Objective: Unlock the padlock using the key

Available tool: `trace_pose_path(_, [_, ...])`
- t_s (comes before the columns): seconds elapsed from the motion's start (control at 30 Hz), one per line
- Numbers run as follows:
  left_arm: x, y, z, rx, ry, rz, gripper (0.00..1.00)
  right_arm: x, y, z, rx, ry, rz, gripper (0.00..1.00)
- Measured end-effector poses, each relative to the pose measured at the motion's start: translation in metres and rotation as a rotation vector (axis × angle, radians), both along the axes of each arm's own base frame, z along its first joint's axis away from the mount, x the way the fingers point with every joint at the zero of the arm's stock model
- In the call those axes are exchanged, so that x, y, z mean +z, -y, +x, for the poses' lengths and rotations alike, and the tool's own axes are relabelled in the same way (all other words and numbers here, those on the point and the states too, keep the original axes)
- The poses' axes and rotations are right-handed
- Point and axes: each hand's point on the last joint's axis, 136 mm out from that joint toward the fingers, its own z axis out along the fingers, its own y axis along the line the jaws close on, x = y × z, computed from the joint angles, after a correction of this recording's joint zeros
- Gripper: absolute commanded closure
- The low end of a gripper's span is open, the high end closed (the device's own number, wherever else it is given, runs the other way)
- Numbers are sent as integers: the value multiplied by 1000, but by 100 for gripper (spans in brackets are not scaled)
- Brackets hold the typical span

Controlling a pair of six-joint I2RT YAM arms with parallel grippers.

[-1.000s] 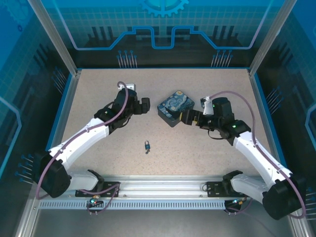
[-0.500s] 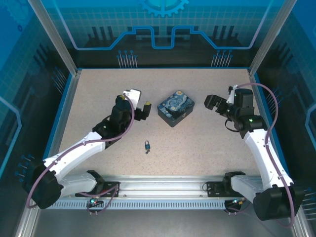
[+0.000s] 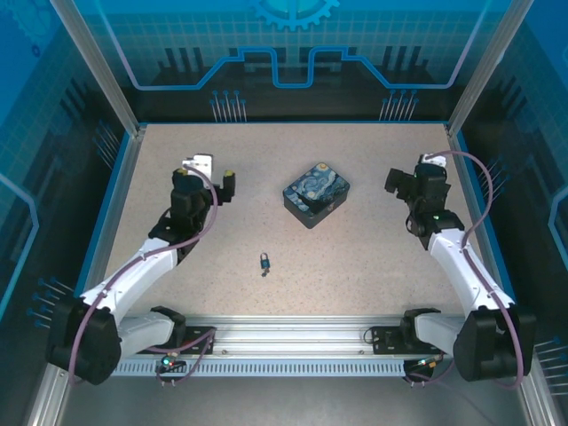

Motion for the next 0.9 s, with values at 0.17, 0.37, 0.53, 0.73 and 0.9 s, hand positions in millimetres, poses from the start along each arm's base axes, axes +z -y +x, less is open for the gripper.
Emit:
trace_pose_path(0.17, [-22, -29, -6, 58, -23, -1, 1, -37, 5, -7, 12, -37, -76, 0])
trace_pose_path(0.37, [-66, -34, -24, 55, -81, 7, 1, -67, 5, -9, 32, -83, -116, 0])
trace_pose_path(0.53, [-95, -38, -26, 65, -81, 8, 1, -66, 2, -2, 55, -22, -124, 0])
trace_pose_path(0.73, [-109, -40, -17, 74, -42, 5, 1, -84, -3, 0, 87, 21, -127, 0])
trace_pose_path(0.9, [-124, -49, -13, 92, -37, -5, 1, -99, -8, -1, 121, 45, -141, 0])
